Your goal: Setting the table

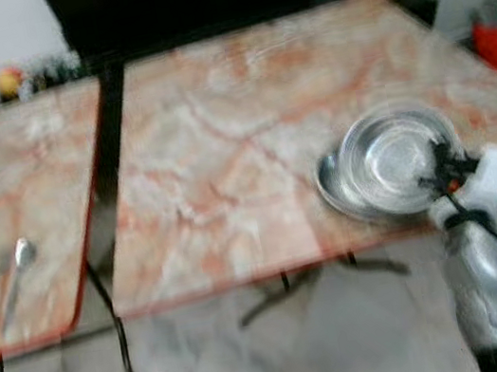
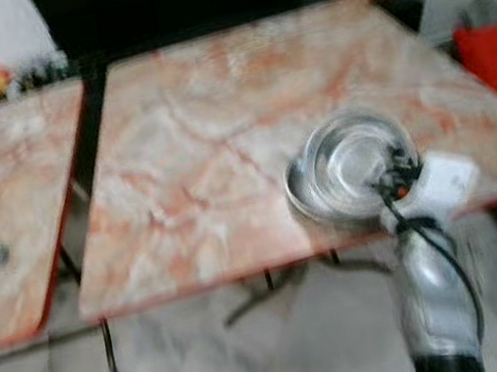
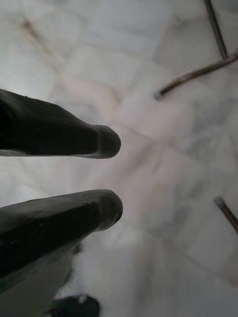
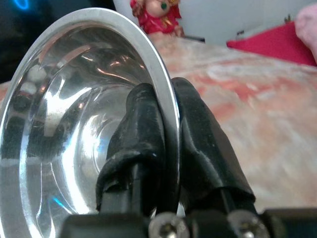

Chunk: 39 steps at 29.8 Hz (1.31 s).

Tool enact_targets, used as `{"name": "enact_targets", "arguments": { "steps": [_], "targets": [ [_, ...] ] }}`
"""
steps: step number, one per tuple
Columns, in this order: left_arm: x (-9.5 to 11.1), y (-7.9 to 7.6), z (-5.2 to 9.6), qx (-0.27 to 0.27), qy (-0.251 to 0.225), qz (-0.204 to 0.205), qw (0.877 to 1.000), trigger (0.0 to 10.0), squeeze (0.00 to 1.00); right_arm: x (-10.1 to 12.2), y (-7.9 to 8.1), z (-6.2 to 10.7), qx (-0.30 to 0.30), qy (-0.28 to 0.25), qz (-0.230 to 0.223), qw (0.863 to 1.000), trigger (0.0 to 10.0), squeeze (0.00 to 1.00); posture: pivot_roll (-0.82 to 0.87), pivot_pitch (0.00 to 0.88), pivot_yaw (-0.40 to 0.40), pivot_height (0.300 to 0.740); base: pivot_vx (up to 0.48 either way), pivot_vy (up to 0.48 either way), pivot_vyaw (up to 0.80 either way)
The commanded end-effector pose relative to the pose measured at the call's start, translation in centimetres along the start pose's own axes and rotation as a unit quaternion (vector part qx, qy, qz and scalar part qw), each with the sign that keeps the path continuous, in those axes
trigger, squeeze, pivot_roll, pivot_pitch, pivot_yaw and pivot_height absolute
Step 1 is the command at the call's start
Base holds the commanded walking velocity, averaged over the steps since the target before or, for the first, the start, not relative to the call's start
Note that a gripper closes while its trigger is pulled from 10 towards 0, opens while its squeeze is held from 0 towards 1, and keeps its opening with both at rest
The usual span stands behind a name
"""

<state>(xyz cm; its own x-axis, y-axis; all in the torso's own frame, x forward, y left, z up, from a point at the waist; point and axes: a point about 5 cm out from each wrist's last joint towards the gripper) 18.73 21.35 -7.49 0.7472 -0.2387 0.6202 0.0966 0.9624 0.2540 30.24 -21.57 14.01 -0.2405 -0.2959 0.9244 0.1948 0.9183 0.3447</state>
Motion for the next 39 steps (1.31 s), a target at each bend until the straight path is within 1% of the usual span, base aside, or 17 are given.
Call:
{"name": "enact_targets", "arguments": {
  "steps": [1,3,8,9,11,13,17,19,20,24,25,27,31,33,36,37,39],
  "targets": [
    [-1.7,0.7,0.4,0.011,0.027,0.008,1.0,10.0,0.0,0.2,1.7,-0.3,0.024,-0.008,-0.006,1.0,10.0,0.0,-0.1,0.056,0.034,0.74,0.0,0.0,0.0],
    [-1.7,0.7,0.4,0.011,0.027,0.007,1.0,10.0,0.0,0.2,1.7,-0.3,0.023,-0.009,-0.007,1.0,10.0,0.0,-0.1,0.056,0.034,0.74,0.0,0.0,0.0],
    [-1.8,0.7,0.5,0.012,0.028,0.003,1.0,10.0,0.0,0.3,2.0,-0.5,0.024,0.0,-0.045,0.999,10.0,0.0,-0.1,0.059,0.037,0.74,0.0,0.0,0.0],
    [-1.8,0.7,0.5,0.012,0.028,0.003,1.0,10.0,0.0,0.3,2.0,-0.5,0.024,0.0,-0.045,0.999,10.0,0.0,-0.1,0.059,0.037,0.74,0.0,0.0,0.0],
    [-1.8,0.7,0.5,0.012,0.028,0.002,1.0,10.0,0.0,0.4,1.9,-0.6,0.012,0.006,-0.066,0.998,10.0,0.0,-0.1,0.061,0.039,0.74,0.0,0.0,0.0],
    [-1.8,0.7,0.5,0.011,0.028,0.0,1.0,10.0,0.0,0.3,1.9,-0.8,0.0,0.015,-0.102,0.995,10.0,0.0,-0.11,0.061,0.04,0.74,0.0,0.0,0.0],
    [-1.8,0.8,0.5,0.011,0.029,-0.002,1.0,10.0,0.0,-0.1,2.6,-1.5,-0.001,0.026,-0.117,0.993,10.0,0.0,-0.11,0.062,0.046,0.74,0.0,0.0,0.0],
    [-1.7,0.8,0.4,0.012,0.027,-0.002,1.0,10.0,0.0,-0.4,2.9,-2.2,-0.019,0.038,-0.139,0.989,10.0,0.0,-0.1,0.062,0.05,0.74,0.0,0.0,0.0],
    [-1.6,0.9,0.4,0.012,0.026,-0.002,1.0,10.0,0.0,-0.5,3.0,-2.9,-0.039,0.043,-0.155,0.986,10.0,0.0,-0.1,0.062,0.052,0.74,0.0,0.0,0.0],
    [-1.6,1.1,0.4,0.013,0.025,-0.003,1.0,10.0,0.0,-0.8,3.1,-3.4,-0.073,0.051,-0.164,0.983,10.0,0.0,-0.1,0.062,0.058,0.74,0.0,0.0,0.0],
    [-1.6,1.2,0.4,0.014,0.026,-0.003,1.0,10.0,0.0,-1.1,3.2,-3.5,-0.081,0.057,-0.156,0.983,10.0,0.0,-0.1,0.063,0.059,0.74,0.0,0.0,0.0],
    [-1.6,1.3,0.4,0.015,0.025,-0.004,1.0,10.0,0.0,-1.2,3.4,-3.6,-0.08,0.06,-0.152,0.983,10.0,0.0,-0.09,0.062,0.058,0.74,0.0,0.0,0.0],
    [-1.6,1.4,0.4,0.016,0.024,-0.003,1.0,10.0,0.0,-1.6,3.5,-3.7,-0.094,0.063,-0.164,0.98,10.0,0.0,-0.09,0.063,0.06,0.74,0.0,0.0,0.0],
    [-1.6,1.4,0.4,0.016,0.024,-0.003,1.0,10.0,0.0,-1.8,3.5,-3.6,-0.104,0.068,-0.169,0.978,10.0,0.0,-0.09,0.064,0.062,0.74,0.0,0.0,0.0],
    [-1.6,1.4,0.4,0.015,0.024,-0.004,1.0,10.0,0.0,-2.3,3.0,-3.5,-0.133,0.076,-0.176,0.972,10.0,0.0,-0.09,0.066,0.064,0.74,0.0,0.0,0.0],
    [-1.6,1.4,0.4,0.015,0.024,-0.005,1.0,10.0,0.0,-2.6,2.7,-3.4,-0.151,0.081,-0.181,0.968,10.0,0.0,-0.09,0.067,0.065,0.74,0.0,0.0,0.0],
    [-1.6,1.4,0.4,0.015,0.024,-0.005,1.0,10.0,0.0,-2.9,2.6,-3.3,-0.157,0.089,-0.18,0.967,10.0,0.0,-0.09,0.066,0.065,0.74,0.0,0.0,0.0]
  ]
}}
Point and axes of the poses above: a point about 5 cm out from each wrist's last joint towards the gripper, its own z axis pointing back from the gripper into the wrist, its own x axis along the axis of the wrist's last joint, y = z × x, and after that the axes turned 7 degrees about -z, right-handed
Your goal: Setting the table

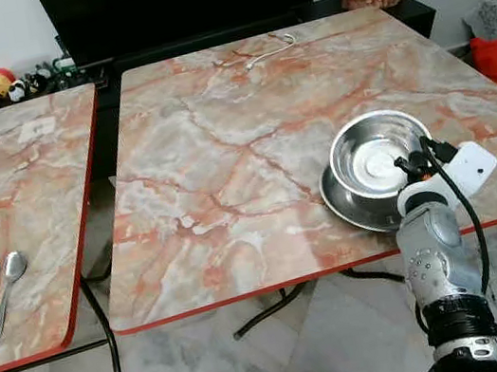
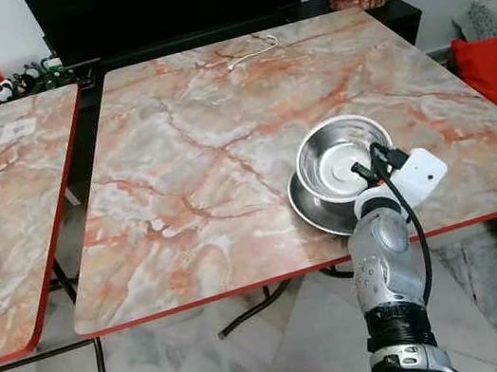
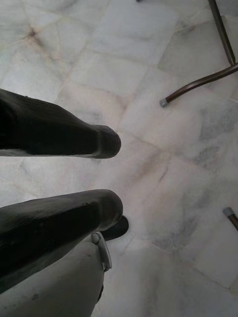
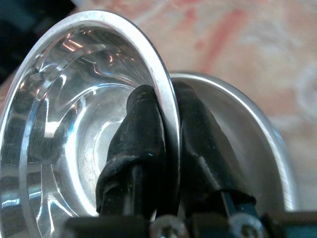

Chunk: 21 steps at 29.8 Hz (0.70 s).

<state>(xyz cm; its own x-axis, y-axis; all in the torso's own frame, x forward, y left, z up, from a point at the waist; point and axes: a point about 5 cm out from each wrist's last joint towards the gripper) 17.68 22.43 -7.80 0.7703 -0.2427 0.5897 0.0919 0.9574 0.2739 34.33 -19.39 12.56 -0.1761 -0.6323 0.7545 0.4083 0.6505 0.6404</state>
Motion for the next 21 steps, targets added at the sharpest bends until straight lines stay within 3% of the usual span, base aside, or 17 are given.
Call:
{"name": "enact_targets", "arguments": {
  "steps": [1,12,21],
  "targets": [
    [-0.36,0.53,0.09,0.006,0.005,0.0,1.0,10.0,0.0,0.03,0.37,-0.1,-0.006,0.001,-0.011,1.0,10.0,0.0,-0.09,0.066,0.065,0.74,0.0,0.0,0.0],
    [-0.31,0.67,0.08,0.008,0.004,-0.001,1.0,10.0,0.0,-0.54,0.69,-0.18,-0.005,0.018,-0.051,0.999,10.0,0.0,-0.08,0.067,0.067,0.74,0.0,0.0,0.0],
    [-0.26,0.69,0.07,0.008,0.003,-0.001,1.0,10.0,0.0,-0.88,0.51,0.0,-0.017,0.025,-0.057,0.998,10.0,0.0,-0.08,0.07,0.07,0.74,0.0,0.0,0.0]
  ]
}}
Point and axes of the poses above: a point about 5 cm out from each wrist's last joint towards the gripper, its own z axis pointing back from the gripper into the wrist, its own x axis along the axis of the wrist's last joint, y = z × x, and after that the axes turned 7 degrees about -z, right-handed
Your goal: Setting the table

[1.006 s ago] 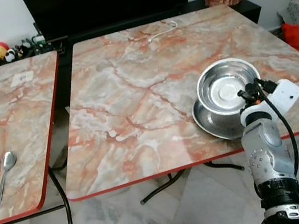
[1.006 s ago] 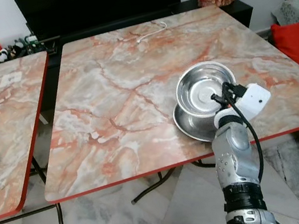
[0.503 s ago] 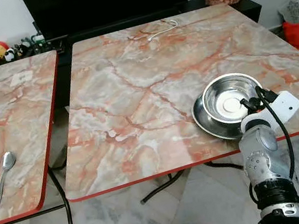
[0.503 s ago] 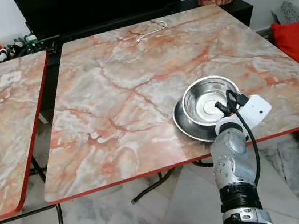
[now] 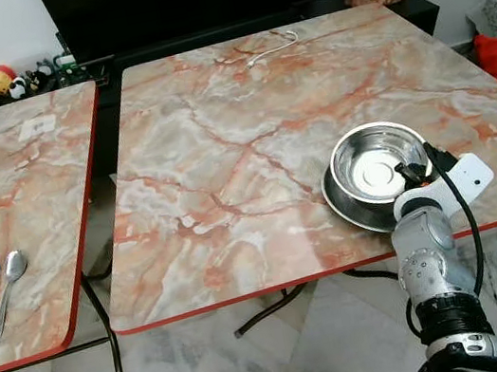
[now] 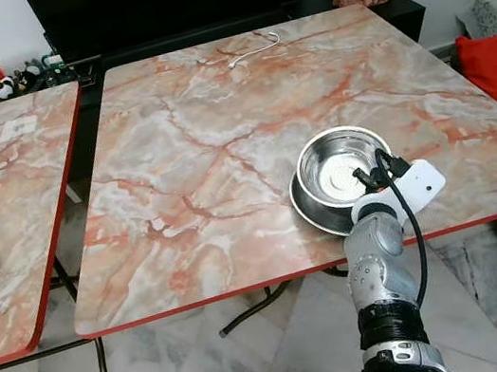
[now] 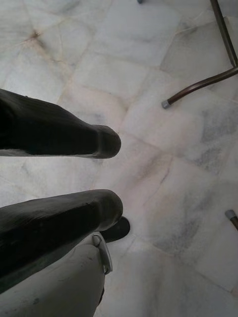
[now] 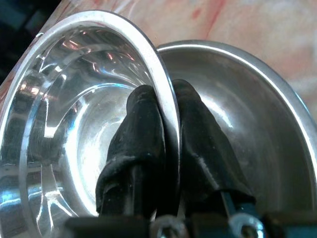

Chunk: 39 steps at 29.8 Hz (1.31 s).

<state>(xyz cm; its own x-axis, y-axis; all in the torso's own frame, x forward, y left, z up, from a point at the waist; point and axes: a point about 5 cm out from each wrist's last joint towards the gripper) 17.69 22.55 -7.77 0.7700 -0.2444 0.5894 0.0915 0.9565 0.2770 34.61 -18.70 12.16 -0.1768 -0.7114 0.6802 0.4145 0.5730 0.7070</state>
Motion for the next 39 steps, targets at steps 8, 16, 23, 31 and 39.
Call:
{"name": "enact_targets", "arguments": {
  "steps": [8,16,23,31,39],
  "targets": [
    [-0.12,0.65,0.03,0.007,0.001,-0.001,1.0,10.0,0.0,-0.22,0.08,0.03,-0.011,0.007,-0.022,1.0,10.0,0.0,-0.08,0.069,0.071,0.74,0.0,0.0,0.0],
    [-0.07,0.68,0.02,0.008,0.001,-0.001,1.0,10.0,0.0,-0.35,-0.16,0.15,-0.028,0.016,-0.023,0.999,10.0,0.0,-0.08,0.066,0.069,0.74,0.0,0.0,0.0],
    [-0.04,0.7,0.01,0.008,0.001,-0.001,1.0,10.0,0.0,-0.28,-0.26,0.54,-0.033,0.02,-0.028,0.999,10.0,0.0,-0.09,0.066,0.069,0.74,0.0,0.0,0.0],
    [0.07,0.7,-0.02,0.009,-0.001,0.0,1.0,10.0,0.0,0.06,-0.47,0.46,-0.036,0.016,-0.026,0.999,10.0,0.45,-0.09,0.062,0.069,0.74,0.0,0.0,0.0],
    [0.13,0.75,-0.03,0.009,-0.002,0.0,1.0,10.0,0.0,0.27,-0.67,0.43,-0.046,0.009,-0.026,0.999,10.0,0.0,-0.09,0.061,0.07,0.74,0.0,0.0,0.0]
  ]
}}
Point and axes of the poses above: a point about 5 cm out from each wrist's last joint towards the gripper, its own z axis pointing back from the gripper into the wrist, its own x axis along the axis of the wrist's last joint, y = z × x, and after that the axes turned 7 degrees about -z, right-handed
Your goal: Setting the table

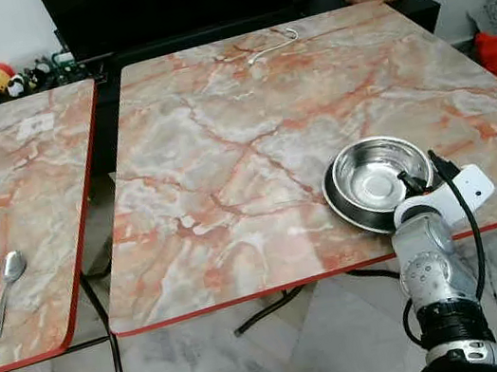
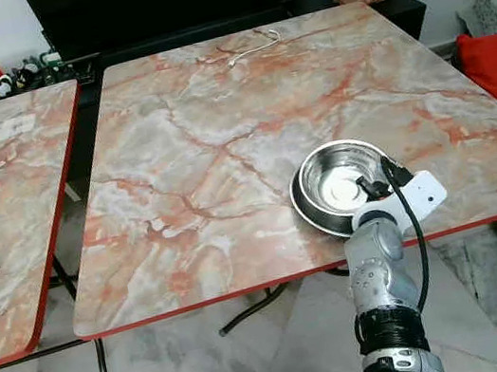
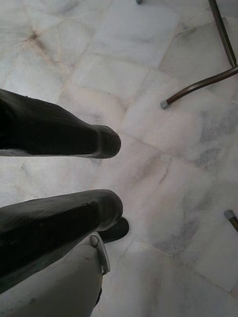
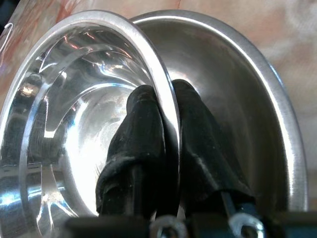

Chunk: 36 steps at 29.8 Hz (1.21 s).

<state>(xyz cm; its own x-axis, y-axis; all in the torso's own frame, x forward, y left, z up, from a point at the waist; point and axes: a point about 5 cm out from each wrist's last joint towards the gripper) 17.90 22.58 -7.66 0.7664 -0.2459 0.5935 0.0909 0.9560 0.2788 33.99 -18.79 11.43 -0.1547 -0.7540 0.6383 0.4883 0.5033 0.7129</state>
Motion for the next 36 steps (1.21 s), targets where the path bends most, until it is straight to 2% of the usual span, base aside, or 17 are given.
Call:
{"name": "enact_targets", "arguments": {
  "steps": [1,6,7,8,9,10,11,12,13,36],
  "targets": [
    [-0.09,0.66,0.02,0.008,0.001,0.001,1.0,10.0,0.0,0.58,0.18,0.09,0.001,-0.014,-0.006,1.0,10.0,0.0,-0.09,0.061,0.07,0.74,0.0,0.0,0.0],
    [-0.11,0.76,0.03,0.01,0.001,0.001,1.0,10.0,0.0,0.51,0.09,0.09,-0.002,-0.013,-0.009,1.0,10.0,0.1,-0.09,0.062,0.071,0.74,0.0,0.0,0.0],
    [-0.12,0.77,0.03,0.01,0.001,0.001,1.0,10.0,0.0,0.46,0.11,0.09,0.0,-0.011,-0.01,1.0,10.0,0.58,-0.08,0.061,0.071,0.74,0.0,0.0,0.0],
    [-0.13,0.8,0.03,0.01,0.002,0.0,1.0,10.0,0.0,0.41,0.1,0.09,0.0,-0.01,-0.01,1.0,10.0,1.0,-0.08,0.061,0.072,0.74,0.0,0.0,0.0],
    [-0.14,0.81,0.03,0.01,0.002,0.0,1.0,10.0,0.0,0.37,0.1,0.09,0.0,-0.009,-0.01,1.0,10.0,1.0,-0.08,0.061,0.072,0.74,0.0,0.0,0.0],
    [-0.14,0.79,0.04,0.01,0.002,0.0,1.0,10.0,0.0,0.32,0.1,0.08,0.0,-0.007,-0.01,1.0,10.0,0.95,-0.08,0.06,0.072,0.74,0.0,0.0,0.0],
    [-0.13,0.76,0.03,0.01,0.001,0.0,1.0,10.0,0.0,0.25,0.13,0.07,0.003,-0.004,-0.01,1.0,10.0,0.11,-0.08,0.06,0.073,0.74,0.0,0.0,0.0],
    [-0.13,0.76,0.03,0.01,0.001,0.0,1.0,10.0,0.0,0.25,0.13,0.07,0.003,-0.004,-0.01,1.0,10.0,0.11,-0.08,0.06,0.073,0.74,0.0,0.0,0.0],
    [-0.11,0.76,0.03,0.01,0.001,0.0,1.0,10.0,0.0,0.28,0.14,0.07,0.002,-0.006,-0.003,1.0,10.0,0.0,-0.08,0.061,0.073,0.74,0.0,0.0,0.0],
    [0.24,0.83,-0.06,0.011,-0.003,-0.002,1.0,10.0,0.0,0.26,0.44,0.75,0.003,-0.014,-0.004,1.0,10.0,0.0,-0.09,0.053,0.073,0.74,0.0,0.0,0.0]
  ]
}}
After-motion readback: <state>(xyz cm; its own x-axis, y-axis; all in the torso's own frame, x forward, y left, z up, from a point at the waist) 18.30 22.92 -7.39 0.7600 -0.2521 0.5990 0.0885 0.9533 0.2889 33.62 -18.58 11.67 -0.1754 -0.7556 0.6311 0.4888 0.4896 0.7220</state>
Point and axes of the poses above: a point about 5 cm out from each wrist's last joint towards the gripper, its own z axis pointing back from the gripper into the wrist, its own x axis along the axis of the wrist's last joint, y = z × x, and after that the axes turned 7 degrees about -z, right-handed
